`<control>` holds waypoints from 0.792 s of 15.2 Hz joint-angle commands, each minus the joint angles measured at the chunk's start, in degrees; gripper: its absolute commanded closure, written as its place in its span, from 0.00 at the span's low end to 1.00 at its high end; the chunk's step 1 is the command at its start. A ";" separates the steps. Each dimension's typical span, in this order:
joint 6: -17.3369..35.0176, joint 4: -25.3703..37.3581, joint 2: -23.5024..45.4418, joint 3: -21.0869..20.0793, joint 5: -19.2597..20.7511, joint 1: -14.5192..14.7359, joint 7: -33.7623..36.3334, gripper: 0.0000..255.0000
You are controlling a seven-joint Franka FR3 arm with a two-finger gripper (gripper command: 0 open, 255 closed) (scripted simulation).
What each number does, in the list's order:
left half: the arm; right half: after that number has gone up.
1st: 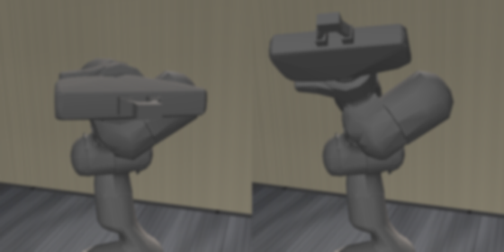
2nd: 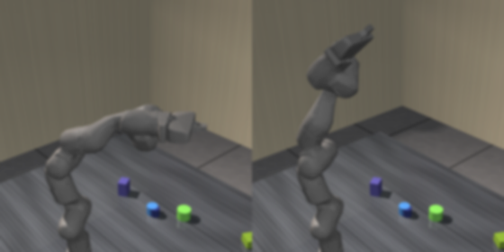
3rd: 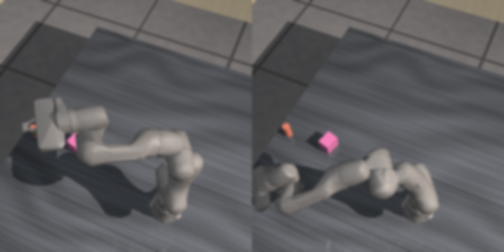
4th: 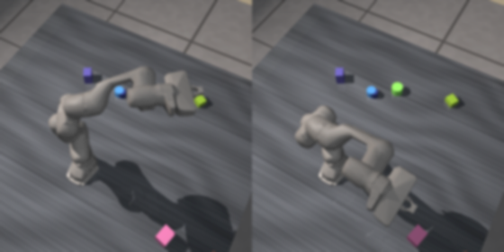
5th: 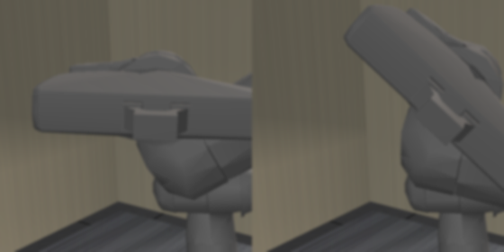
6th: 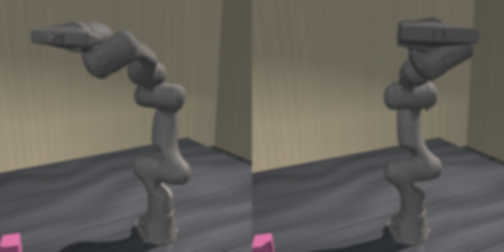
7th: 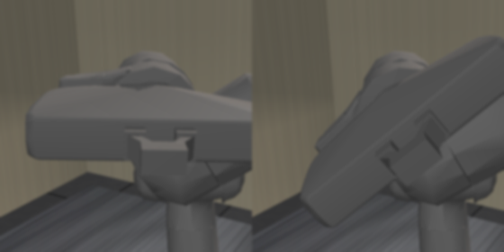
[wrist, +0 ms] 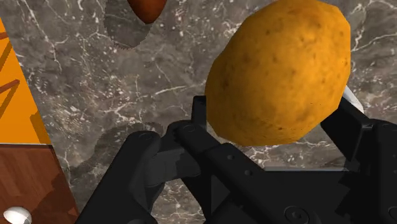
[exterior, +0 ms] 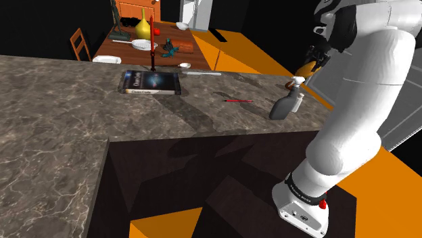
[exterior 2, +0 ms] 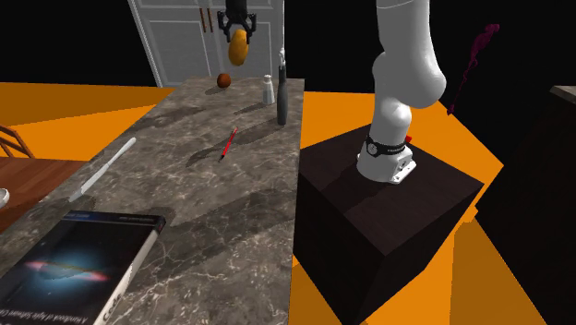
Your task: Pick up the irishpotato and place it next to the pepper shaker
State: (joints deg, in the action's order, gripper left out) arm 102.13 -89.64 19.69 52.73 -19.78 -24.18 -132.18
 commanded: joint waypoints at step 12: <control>1.69 5.02 9.91 -2.83 -7.20 -8.87 -6.51 1.00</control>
State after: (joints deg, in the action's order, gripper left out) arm 103.07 -83.96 29.44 49.99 -26.81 -33.14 -138.51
